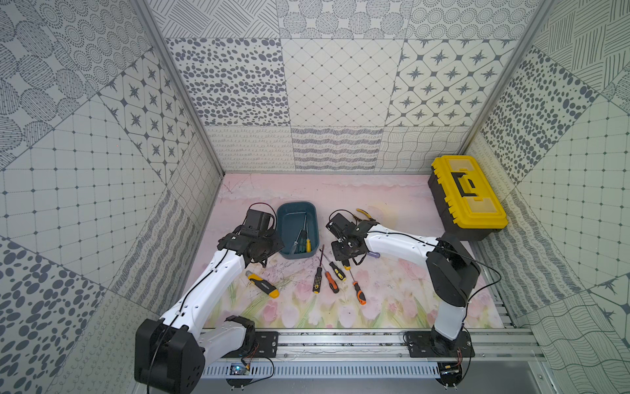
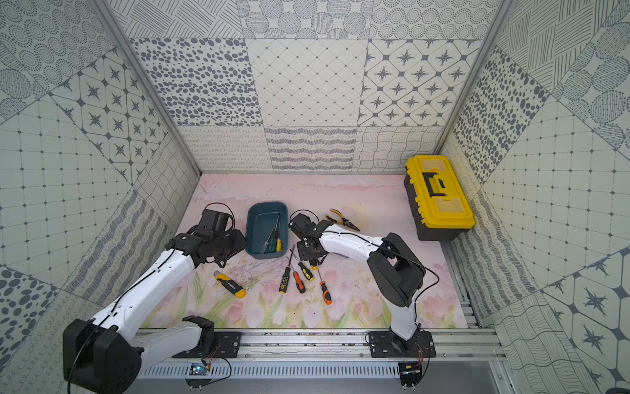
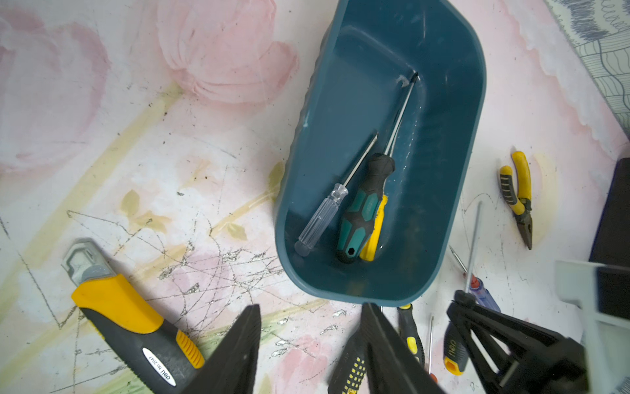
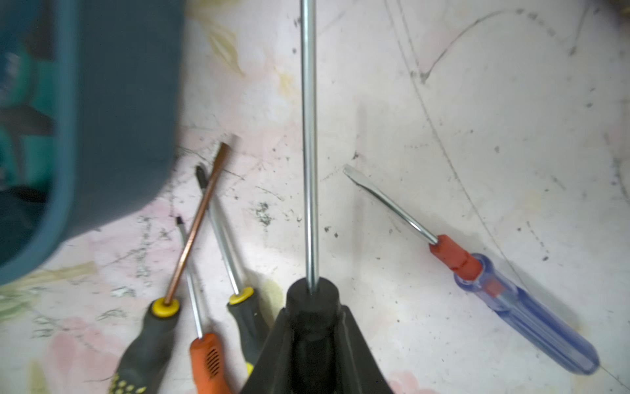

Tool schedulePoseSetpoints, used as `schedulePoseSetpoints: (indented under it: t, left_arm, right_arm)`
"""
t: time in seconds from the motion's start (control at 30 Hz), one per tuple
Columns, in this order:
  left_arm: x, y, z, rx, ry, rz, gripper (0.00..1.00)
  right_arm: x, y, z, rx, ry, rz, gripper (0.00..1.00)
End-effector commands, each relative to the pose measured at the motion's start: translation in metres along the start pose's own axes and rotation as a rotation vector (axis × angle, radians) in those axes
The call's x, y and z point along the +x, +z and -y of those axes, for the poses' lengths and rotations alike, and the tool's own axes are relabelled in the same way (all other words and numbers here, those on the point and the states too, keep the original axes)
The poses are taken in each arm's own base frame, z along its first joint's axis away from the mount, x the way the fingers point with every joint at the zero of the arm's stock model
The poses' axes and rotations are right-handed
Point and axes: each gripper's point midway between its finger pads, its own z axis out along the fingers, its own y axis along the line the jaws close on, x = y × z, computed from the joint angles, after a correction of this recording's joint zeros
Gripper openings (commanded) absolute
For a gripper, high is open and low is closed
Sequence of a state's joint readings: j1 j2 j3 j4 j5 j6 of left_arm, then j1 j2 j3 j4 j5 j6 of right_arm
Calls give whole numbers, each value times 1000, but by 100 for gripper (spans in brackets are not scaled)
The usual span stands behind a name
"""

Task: Put the screwdriver on the desktop into the storage box
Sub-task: Pick up the screwdriver from the center of the board, then place the screwdriver in the storage box.

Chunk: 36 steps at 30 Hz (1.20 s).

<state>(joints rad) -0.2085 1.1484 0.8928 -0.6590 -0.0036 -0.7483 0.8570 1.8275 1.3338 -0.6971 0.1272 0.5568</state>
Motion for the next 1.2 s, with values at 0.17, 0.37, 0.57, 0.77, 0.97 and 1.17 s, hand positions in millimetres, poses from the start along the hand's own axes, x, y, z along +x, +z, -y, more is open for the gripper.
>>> schedulePoseSetpoints:
  t: [0.17, 0.37, 0.57, 0.77, 0.97, 1.17]
  left_arm:
    - [6, 8, -10, 7, -97, 22, 51]
    - [12, 3, -23, -18, -107, 34, 50]
    - [14, -14, -35, -95, -14, 27, 50]
    - [18, -23, -42, -128, 24, 19, 50]
    - [30, -23, -37, -83, 39, -41, 51]
    - [39, -23, -20, -24, 109, -108, 52]
  right_arm:
    - [-90, -52, -101, -368, 171, 191, 2]
    - [-115, -29, -153, -488, 238, 155, 1]
    - [-129, 6, -188, -552, 321, 90, 2]
    - [-126, 43, -192, -449, 331, 76, 9]
    - [-134, 55, -186, -370, 299, 117, 35]
    - [-153, 23, -179, -367, 244, 175, 43]
